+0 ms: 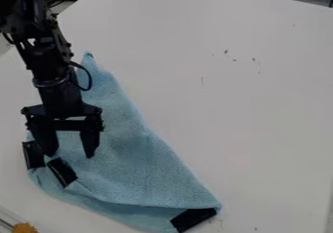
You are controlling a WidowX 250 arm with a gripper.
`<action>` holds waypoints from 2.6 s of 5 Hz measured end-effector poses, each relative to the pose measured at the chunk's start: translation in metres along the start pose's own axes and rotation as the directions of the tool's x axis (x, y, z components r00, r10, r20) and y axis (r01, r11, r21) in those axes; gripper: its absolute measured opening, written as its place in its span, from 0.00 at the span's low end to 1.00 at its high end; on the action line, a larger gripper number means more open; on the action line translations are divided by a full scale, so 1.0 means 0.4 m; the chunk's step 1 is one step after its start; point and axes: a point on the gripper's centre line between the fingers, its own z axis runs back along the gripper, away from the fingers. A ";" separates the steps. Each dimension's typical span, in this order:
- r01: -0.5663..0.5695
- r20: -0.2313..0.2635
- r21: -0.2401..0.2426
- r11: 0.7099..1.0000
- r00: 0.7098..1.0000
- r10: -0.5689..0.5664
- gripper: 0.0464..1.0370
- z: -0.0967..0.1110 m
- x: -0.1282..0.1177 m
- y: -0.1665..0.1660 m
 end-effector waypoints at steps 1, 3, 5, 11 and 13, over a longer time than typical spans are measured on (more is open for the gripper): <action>-0.059 0.045 0.029 0.998 0.997 0.058 0.96 0.036 -0.042 0.004; -0.107 0.076 -0.001 0.994 0.991 0.107 0.96 0.008 -0.083 0.000; -0.132 0.072 -0.061 0.989 0.988 0.137 0.93 -0.044 -0.060 0.009; -0.185 0.076 -0.022 0.983 0.980 0.186 0.29 -0.041 -0.065 0.001; -0.184 0.071 -0.015 0.983 0.980 0.185 0.88 -0.040 -0.070 -0.003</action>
